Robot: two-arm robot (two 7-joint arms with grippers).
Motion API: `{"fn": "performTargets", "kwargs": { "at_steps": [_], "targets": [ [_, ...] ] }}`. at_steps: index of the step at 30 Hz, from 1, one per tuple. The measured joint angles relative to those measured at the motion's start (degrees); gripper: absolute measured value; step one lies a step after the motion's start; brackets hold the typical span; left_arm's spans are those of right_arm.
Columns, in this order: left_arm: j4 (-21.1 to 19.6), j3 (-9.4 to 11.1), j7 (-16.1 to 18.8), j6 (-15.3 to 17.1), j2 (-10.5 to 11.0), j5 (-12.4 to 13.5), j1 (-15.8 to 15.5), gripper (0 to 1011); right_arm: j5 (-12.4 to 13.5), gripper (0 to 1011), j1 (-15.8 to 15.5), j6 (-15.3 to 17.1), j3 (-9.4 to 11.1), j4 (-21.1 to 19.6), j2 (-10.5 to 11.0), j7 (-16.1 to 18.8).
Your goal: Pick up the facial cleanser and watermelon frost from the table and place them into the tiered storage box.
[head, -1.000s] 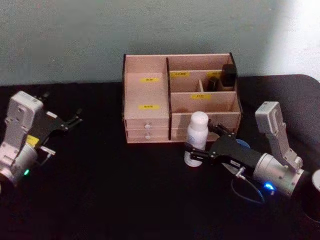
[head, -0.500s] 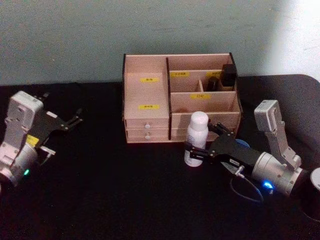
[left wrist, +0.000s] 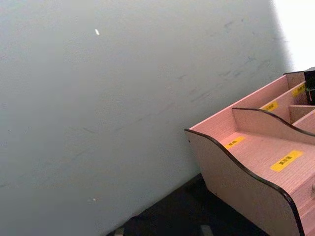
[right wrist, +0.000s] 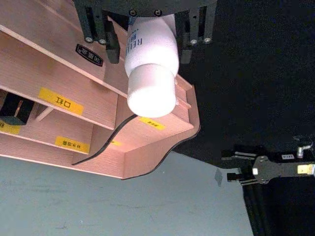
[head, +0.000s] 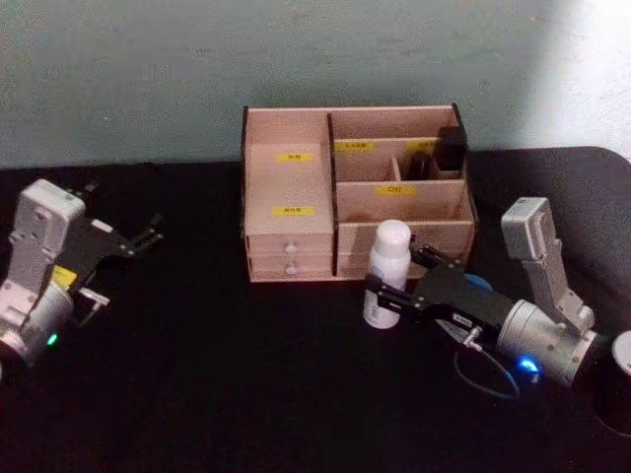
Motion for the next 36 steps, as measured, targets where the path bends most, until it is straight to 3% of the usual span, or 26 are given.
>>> {"fn": "performTargets", "kwargs": {
  "at_steps": [6,8,26,36],
  "targets": [
    [0.00,0.00,0.00,0.00,0.00,0.00,0.00,1001,-0.01,611,-0.03,-0.02,0.00,-0.04,0.03,-0.03],
    [0.00,0.00,0.00,0.00,0.00,0.00,0.00,1001,-0.01,594,-0.03,-0.02,0.00,-0.05,0.03,-0.04],
    [0.00,0.00,0.00,0.00,0.00,0.00,0.00,1001,0.01,593,-0.10,-0.93,-0.41,-0.38,0.61,1.56],
    [0.00,0.00,0.00,0.00,0.00,0.00,0.00,1001,5.02,592,-0.06,-0.29,1.85,-6.07,2.10,3.10]
  ]
}}
